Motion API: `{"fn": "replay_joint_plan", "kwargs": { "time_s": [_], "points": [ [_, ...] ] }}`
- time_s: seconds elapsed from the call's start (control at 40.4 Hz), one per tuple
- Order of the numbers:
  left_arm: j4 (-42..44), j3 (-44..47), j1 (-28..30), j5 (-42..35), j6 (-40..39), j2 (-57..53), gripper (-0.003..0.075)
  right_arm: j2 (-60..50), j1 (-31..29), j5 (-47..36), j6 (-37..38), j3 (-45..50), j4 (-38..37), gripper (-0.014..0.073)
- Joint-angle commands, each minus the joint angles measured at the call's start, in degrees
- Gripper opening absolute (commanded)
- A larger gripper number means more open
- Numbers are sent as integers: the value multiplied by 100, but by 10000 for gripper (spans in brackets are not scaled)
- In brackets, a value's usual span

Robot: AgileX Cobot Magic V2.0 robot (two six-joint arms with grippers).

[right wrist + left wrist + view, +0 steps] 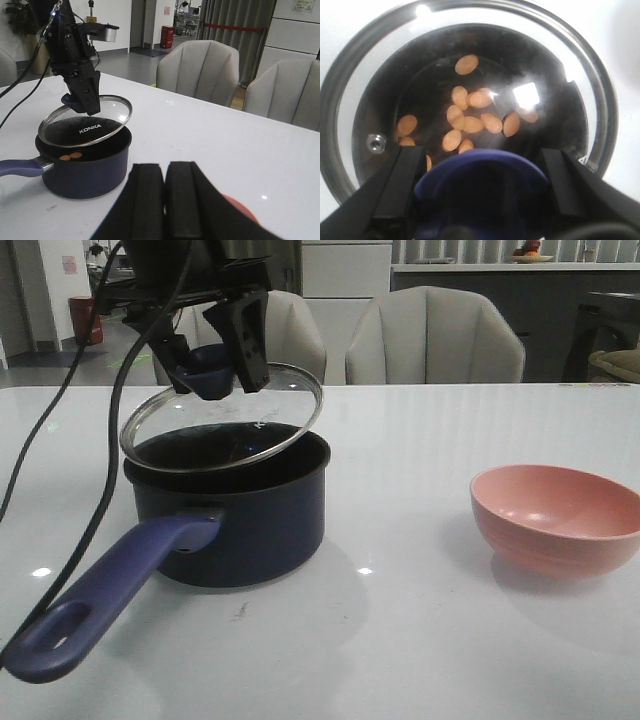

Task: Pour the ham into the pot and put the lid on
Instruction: 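Carry the glass lid over the saucepan and lower it onto the rim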

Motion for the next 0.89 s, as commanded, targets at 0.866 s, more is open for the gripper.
{"fn": "replay_joint_plan", "kwargs": {
  "time_s": [0.866],
  "points": [
    [77,63,-124,138,13,-274,360,47,4,-503,-31,-166,-27,146]
  ]
}}
